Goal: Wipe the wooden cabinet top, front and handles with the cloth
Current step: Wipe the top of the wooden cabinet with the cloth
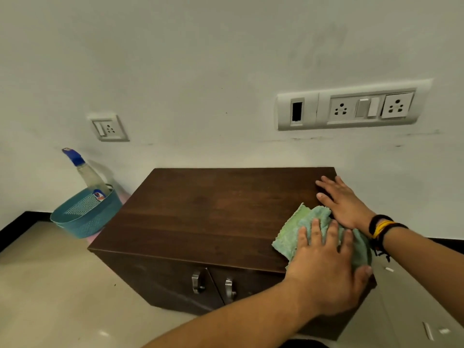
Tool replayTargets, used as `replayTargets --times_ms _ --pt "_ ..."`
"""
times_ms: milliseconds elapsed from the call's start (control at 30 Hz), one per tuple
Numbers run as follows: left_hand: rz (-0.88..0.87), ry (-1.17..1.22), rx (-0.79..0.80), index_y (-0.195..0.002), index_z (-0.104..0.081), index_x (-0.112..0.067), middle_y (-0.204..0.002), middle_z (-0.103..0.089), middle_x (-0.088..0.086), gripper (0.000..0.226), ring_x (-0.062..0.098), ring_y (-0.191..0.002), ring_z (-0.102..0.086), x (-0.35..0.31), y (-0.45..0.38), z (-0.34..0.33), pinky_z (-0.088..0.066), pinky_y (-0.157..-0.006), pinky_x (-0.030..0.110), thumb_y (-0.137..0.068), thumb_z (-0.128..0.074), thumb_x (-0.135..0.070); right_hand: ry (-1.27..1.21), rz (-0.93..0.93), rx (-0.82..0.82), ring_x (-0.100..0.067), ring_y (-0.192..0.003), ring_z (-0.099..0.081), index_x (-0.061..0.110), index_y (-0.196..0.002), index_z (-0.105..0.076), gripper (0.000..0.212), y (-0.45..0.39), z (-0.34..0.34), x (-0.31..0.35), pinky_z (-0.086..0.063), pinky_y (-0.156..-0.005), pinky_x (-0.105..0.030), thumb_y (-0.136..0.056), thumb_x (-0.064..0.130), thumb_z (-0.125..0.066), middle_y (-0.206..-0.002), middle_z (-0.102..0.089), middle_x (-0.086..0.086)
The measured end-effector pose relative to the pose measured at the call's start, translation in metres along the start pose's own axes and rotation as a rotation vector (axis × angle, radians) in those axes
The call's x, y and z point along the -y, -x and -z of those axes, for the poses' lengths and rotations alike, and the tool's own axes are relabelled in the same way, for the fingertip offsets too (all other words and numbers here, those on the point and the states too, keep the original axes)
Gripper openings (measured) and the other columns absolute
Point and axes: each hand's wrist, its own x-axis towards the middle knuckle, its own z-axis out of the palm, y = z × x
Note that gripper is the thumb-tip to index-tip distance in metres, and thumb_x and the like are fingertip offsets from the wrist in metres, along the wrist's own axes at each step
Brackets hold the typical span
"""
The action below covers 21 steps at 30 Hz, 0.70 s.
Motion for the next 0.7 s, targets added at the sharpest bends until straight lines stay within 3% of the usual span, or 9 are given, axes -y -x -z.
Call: replayTargets --times_ms 300,500,700 --pt "-0.308 -0.134 -0.054 -0.159 -0.015 -0.022 -0.167 -0.018 0.012 0.071 0.041 -0.152 -0.015 0.062 0.031 -0.002 -0.015 -0.122 0.056 -0.102 -0.028 -0.062 0.173 -0.038 -0.021 -0.030 -0.154 -0.011 0.017 -0.155 -0.033 0.054 0.011 0.007 0.011 -0.007 -0.124 -0.039 -0.105 0.037 -0.035 -0.165 -0.023 -0.008" --pt "-0.172 -0.239 -0.138 -0.159 -0.014 -0.026 -0.167 -0.021 0.008 0.073 0.038 -0.151 -0.023 0.142 0.072 -0.001 -0.024 -0.121 0.056 -0.100 -0.029 -0.065 0.390 -0.077 0.122 -0.031 -0.154 -0.011 0.008 -0.157 -0.023 0.079 0.017 0.003 0.065 -0.008 -0.123 -0.037 -0.096 0.057 -0.025 -0.165 -0.017 -0.016" --pt "0.099 -0.306 -0.288 -0.157 -0.028 -0.023 -0.161 -0.037 0.008 0.073 0.036 -0.143 -0.042 0.233 0.156 -0.017 -0.038 -0.113 0.051 -0.099 -0.027 -0.068 0.390 0.125 0.330 -0.028 -0.155 0.001 0.020 -0.160 -0.009 0.073 0.061 -0.061 0.173 -0.004 -0.123 -0.039 -0.101 0.056 -0.030 -0.168 0.000 -0.013"
